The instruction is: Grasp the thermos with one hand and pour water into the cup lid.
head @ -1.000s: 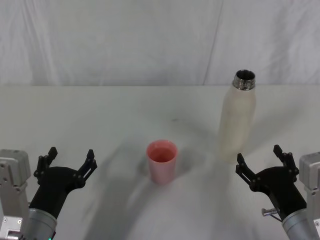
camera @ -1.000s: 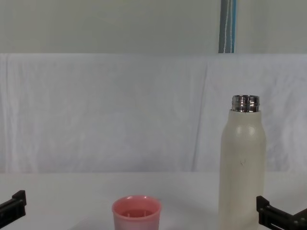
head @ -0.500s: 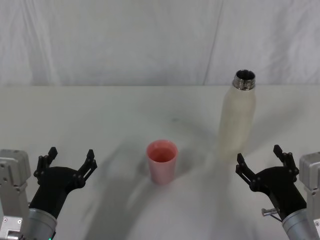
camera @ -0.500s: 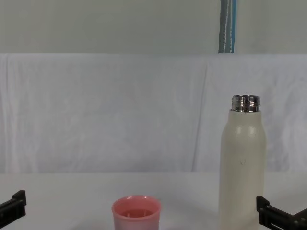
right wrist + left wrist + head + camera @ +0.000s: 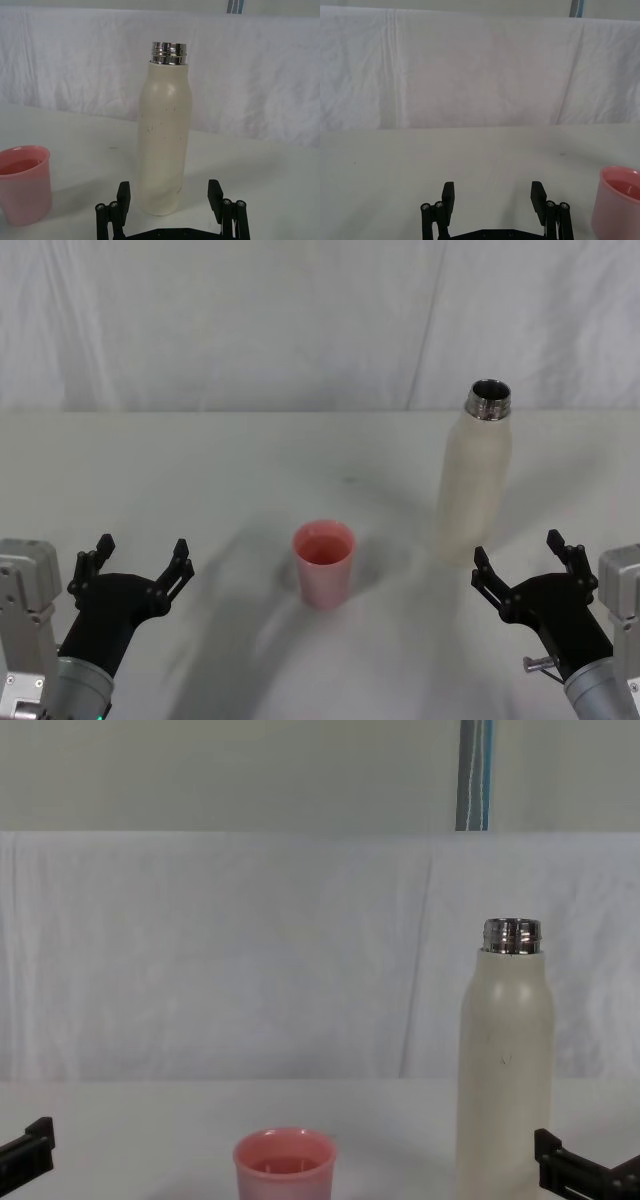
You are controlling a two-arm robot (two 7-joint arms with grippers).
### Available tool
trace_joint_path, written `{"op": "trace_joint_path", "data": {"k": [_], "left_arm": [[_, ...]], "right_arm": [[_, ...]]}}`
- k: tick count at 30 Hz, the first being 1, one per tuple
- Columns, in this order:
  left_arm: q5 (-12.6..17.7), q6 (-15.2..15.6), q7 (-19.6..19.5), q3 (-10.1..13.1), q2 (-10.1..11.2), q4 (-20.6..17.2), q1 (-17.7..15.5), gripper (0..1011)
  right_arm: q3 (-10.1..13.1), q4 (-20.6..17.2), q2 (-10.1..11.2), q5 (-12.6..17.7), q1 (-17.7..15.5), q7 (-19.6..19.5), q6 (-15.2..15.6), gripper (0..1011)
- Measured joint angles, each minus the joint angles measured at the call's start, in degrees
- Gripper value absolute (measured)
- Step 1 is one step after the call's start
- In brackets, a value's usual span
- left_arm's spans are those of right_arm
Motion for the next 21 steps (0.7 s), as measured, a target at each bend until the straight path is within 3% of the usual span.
{"op": "trace_joint_path", "data": {"k": [21], "left_arm": [[0.0,0.0,0.0,0.0,0.0,0.0,0.0,1001]], "right_arm": [[0.0,0.0,0.0,0.0,0.0,0.0,0.0,1000]]}}
